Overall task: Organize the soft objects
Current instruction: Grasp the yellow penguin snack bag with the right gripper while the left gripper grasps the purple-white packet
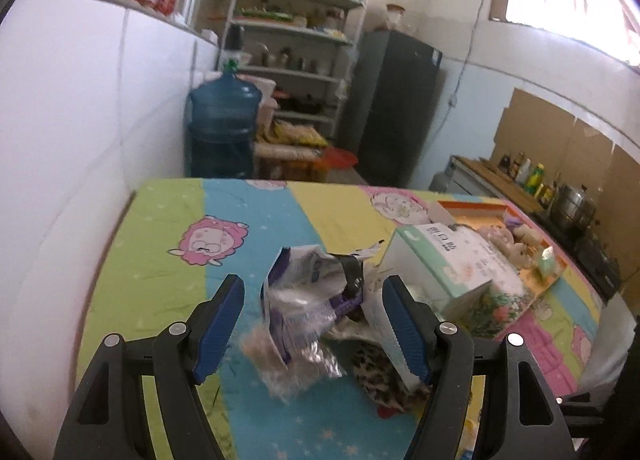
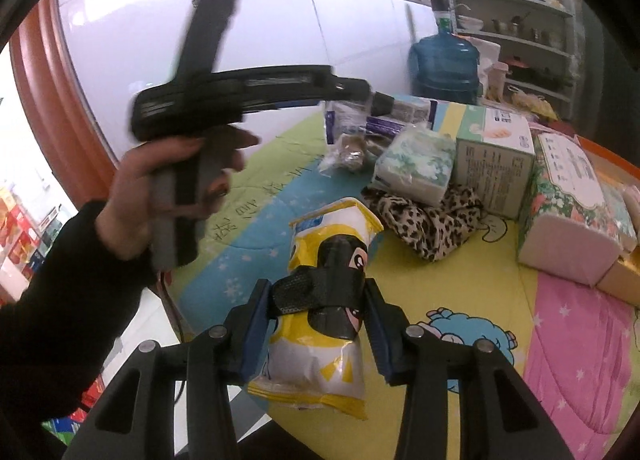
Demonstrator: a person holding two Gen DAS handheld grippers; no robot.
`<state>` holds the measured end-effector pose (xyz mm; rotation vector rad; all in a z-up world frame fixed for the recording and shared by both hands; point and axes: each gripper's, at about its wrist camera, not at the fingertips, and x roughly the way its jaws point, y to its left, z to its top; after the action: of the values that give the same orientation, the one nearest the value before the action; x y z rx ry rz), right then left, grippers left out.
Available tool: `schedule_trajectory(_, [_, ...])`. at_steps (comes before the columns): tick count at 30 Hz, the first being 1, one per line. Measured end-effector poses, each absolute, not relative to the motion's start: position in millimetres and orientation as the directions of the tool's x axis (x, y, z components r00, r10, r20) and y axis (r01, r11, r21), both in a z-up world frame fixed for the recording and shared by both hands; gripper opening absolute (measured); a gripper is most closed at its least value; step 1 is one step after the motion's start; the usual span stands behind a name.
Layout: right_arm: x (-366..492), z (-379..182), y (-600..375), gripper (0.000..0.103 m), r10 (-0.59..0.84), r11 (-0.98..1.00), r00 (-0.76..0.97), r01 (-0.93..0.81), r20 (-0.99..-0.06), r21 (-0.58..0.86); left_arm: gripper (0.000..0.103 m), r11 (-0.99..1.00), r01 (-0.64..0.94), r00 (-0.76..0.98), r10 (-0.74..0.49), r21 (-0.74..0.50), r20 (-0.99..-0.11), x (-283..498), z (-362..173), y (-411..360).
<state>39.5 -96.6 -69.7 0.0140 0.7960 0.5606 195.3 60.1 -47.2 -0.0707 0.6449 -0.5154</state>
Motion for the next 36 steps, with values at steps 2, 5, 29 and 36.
schedule_trajectory(2, [39.5,-70.2,-95.8,0.045,0.487,0.85,0.557,-0.478,-0.672,0.22,0.073,0.859,0.459,0.65,-0.498,-0.227,-0.573,205.8,-52.1,54.8])
schedule_trajectory(5, [43.2,-71.0,-97.9,0.045,0.493,0.847,0.552,-0.481,-0.673,0.227,0.073,0.86,0.469,0.632,-0.487,-0.203,-0.603,215.8,-59.2,46.0])
schedule_trajectory(29, [31.9,-55.7,-111.8,0.045,0.519,0.84,0.583,-0.484,-0.625,0.247,0.018,0.87,0.429,0.758,-0.493,-0.244,-0.427,157.0,-32.3,60.7])
schedule_trajectory(36, [25.2,-37.4,-124.7,0.045,0.512,0.848,0.625,-0.477,-0.589,0.231,0.018,0.859,0.455,0.791,-0.511,-0.237,-0.335,120.2,-4.8,59.2])
